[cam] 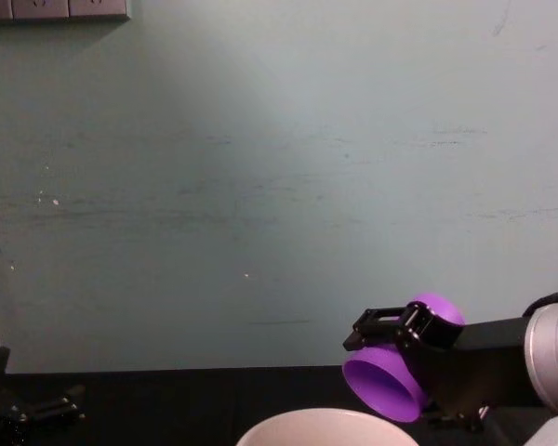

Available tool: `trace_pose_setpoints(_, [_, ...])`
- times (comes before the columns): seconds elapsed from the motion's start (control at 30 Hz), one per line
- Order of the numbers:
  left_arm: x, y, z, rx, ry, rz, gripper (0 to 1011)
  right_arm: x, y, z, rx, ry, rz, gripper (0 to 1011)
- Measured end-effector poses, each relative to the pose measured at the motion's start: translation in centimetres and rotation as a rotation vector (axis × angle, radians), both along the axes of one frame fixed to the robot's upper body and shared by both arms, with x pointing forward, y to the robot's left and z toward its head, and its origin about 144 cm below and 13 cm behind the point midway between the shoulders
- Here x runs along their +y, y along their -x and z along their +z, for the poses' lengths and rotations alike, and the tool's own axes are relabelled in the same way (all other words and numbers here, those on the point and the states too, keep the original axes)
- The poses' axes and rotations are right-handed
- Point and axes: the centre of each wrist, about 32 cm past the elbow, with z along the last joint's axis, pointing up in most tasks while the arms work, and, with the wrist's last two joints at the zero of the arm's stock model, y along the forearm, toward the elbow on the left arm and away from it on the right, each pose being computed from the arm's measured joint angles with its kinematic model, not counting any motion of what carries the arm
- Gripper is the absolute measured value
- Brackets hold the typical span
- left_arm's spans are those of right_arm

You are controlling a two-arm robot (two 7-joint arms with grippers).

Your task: Pick up the cup and pour the mung beans from the cup into the bowl.

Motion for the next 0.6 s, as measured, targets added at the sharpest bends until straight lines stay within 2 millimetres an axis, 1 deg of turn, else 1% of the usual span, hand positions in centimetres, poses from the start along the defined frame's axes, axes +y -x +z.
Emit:
trace_pose_setpoints(0.1, [0.0, 0.0, 0.0, 0.0, 0.0, 0.0, 1000, -0.2, -0.1, 0.2, 0.011, -0.027, -0.011, 743])
trace_pose_setpoints(0.2, [0.0, 0.0, 0.0, 0.0, 0.0, 0.0, 1000, -0.8, -0.1, 0.4, 0.035, -0.105, -0.032, 743])
trace_pose_setpoints(0.3, [0.0, 0.0, 0.0, 0.0, 0.0, 0.0, 1000, -2.0, -0.2, 0.5, 0.069, -0.209, -0.064, 743])
trace_pose_setpoints(0.33, [0.0, 0.0, 0.0, 0.0, 0.0, 0.0, 1000, -2.0, -0.2, 0.5, 0.069, -0.209, -0.064, 743])
trace_pose_setpoints(0.43, [0.0, 0.0, 0.0, 0.0, 0.0, 0.0, 1000, -3.6, -0.4, 0.5, 0.134, -0.358, -0.104, 743])
trace_pose_setpoints(0.53, [0.0, 0.0, 0.0, 0.0, 0.0, 0.0, 1000, -4.7, -0.6, 0.3, 0.191, -0.477, -0.123, 743])
trace_pose_setpoints(0.57, [0.0, 0.0, 0.0, 0.0, 0.0, 0.0, 1000, -5.4, -0.8, 0.0, 0.235, -0.564, -0.134, 743])
trace_pose_setpoints(0.6, [0.0, 0.0, 0.0, 0.0, 0.0, 0.0, 1000, -5.8, -0.9, -0.2, 0.258, -0.613, -0.137, 743])
